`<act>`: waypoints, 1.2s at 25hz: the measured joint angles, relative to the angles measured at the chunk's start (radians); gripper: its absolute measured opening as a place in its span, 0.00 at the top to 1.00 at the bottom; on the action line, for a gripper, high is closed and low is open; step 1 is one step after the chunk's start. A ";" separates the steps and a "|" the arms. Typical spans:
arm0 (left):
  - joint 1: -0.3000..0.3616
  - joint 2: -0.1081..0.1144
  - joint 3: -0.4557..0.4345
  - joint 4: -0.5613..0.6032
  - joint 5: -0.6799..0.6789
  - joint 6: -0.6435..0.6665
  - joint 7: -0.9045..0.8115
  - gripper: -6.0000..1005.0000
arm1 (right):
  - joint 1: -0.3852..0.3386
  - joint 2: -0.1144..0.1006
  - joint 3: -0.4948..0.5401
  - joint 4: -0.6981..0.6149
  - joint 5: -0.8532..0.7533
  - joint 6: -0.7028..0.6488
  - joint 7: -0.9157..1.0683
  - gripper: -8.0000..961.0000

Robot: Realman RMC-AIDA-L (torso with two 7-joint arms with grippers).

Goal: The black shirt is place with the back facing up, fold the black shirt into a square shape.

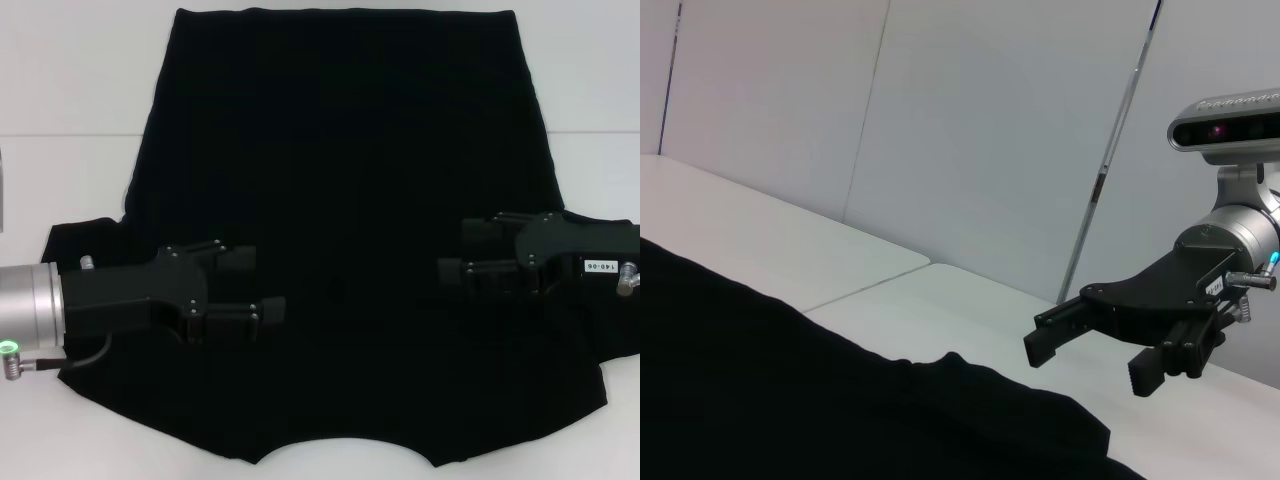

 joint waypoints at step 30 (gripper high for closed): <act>0.008 0.062 -0.190 0.231 0.339 -0.118 -0.809 0.12 | 0.009 -0.004 0.023 -0.001 0.004 0.016 0.001 0.03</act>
